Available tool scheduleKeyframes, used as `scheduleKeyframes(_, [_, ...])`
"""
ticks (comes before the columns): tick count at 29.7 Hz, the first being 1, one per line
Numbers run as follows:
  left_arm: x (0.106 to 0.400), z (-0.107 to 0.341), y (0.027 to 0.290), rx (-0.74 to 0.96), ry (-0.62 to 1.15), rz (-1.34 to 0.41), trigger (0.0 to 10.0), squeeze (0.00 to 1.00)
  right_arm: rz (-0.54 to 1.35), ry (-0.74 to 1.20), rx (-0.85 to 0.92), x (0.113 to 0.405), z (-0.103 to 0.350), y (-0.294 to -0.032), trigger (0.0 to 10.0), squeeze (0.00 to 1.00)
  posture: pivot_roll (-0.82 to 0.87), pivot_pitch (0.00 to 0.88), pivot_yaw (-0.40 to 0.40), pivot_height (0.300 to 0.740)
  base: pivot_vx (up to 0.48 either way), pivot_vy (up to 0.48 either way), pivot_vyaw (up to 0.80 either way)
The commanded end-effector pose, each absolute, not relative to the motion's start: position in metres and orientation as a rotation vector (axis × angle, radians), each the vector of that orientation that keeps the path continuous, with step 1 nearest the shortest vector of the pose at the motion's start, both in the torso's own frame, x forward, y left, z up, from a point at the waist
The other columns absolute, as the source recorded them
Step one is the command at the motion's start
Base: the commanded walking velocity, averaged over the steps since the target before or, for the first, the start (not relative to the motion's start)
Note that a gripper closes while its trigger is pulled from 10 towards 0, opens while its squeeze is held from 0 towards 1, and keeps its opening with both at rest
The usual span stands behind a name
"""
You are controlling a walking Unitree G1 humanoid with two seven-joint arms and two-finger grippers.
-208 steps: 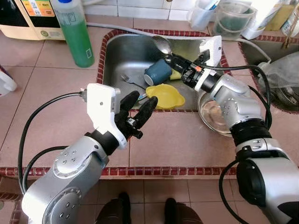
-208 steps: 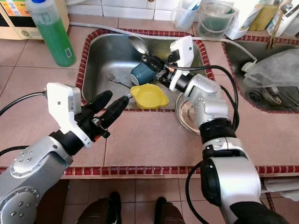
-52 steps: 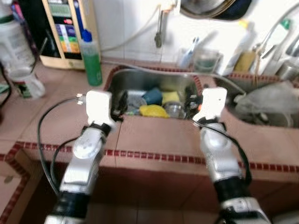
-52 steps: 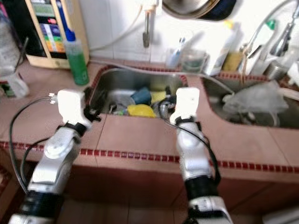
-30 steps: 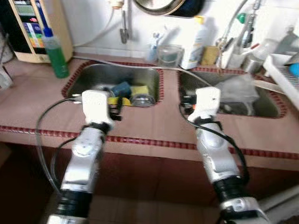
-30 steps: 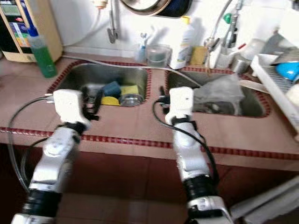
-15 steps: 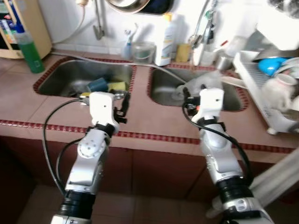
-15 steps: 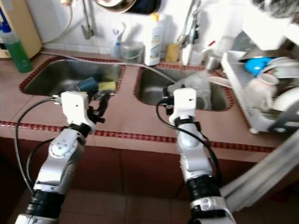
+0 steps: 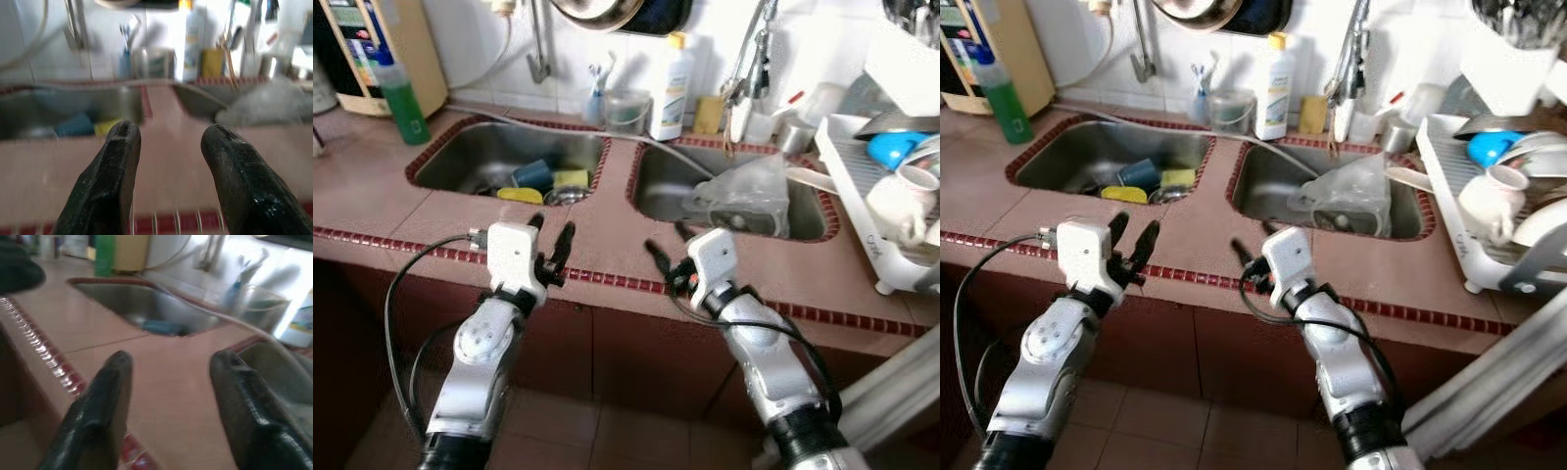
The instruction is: Kitchen organization
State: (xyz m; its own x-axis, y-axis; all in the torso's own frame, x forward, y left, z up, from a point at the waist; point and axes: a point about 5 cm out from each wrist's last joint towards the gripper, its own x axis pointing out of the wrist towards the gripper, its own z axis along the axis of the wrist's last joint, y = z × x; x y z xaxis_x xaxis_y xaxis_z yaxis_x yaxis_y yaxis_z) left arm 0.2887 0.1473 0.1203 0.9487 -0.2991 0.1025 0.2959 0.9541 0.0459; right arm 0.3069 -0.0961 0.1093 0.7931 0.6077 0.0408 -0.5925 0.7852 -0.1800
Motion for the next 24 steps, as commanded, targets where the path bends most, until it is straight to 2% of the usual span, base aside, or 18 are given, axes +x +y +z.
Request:
scheduleKeyframes(1, [0.284,0.122,0.143,0.046,-0.126,-0.350,10.0,0.00,0.703,-0.103,-0.161,0.303,0.111,-0.097,10.0,0.00,0.03,0.004,-0.042,0.740,0.000,0.000,0.00])
scheduleKeyframes(12, [0.249,0.099,0.151,0.079,-0.074,-0.559,10.0,0.00,0.992,0.111,-0.102,0.269,0.076,-0.104,10.0,0.00,0.04,0.013,-0.048,0.740,0.000,0.000,0.00])
scheduleKeyframes(15, [0.242,0.068,0.152,0.146,0.040,-0.606,10.0,0.00,1.045,0.295,-0.091,0.257,0.042,-0.115,10.0,0.00,0.04,0.017,-0.050,0.740,0.000,0.000,0.00])
scheduleKeyframes(19, [0.236,0.042,0.153,0.161,0.137,-0.616,10.0,0.00,1.024,0.424,-0.070,0.248,0.017,-0.124,10.0,0.00,0.04,0.020,-0.052,0.740,0.000,0.000,0.00])
scheduleKeyframes(24, [0.225,-0.017,0.150,0.153,0.436,-0.580,10.0,0.00,0.812,0.621,-0.053,0.238,-0.024,-0.141,10.0,0.00,0.04,0.020,-0.054,0.740,0.000,0.000,0.00])
